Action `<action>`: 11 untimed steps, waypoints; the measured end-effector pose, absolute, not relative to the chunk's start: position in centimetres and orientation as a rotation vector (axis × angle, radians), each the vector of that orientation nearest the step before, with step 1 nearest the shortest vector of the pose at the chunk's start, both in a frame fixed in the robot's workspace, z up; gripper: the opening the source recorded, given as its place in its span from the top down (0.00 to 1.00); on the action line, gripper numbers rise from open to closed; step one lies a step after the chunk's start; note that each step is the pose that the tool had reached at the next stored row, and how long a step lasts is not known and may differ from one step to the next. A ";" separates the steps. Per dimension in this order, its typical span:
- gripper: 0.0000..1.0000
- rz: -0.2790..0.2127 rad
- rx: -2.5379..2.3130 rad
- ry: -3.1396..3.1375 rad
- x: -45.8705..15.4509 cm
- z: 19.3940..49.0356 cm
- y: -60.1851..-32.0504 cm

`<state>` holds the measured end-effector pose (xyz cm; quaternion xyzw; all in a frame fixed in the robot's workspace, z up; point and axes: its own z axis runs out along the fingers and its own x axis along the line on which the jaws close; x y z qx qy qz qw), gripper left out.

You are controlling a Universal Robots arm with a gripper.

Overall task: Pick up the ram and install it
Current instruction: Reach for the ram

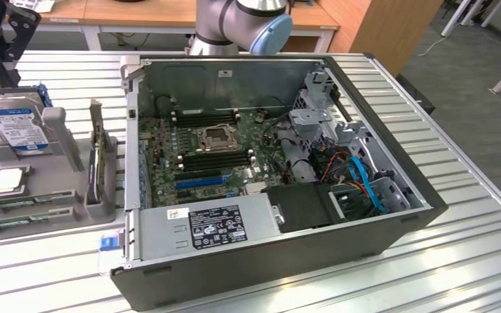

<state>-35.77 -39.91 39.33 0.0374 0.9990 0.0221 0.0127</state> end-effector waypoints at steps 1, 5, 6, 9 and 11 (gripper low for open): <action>0.90 0.069 0.117 3.113 -35.9 39.3 -39.9; 0.90 0.069 0.117 3.113 -36.5 39.3 -39.9; 0.90 0.069 0.117 3.113 -36.6 39.3 -39.9; 0.90 0.069 0.117 3.113 -37.0 39.3 -39.9; 0.90 0.069 0.117 3.113 -37.2 39.3 -39.9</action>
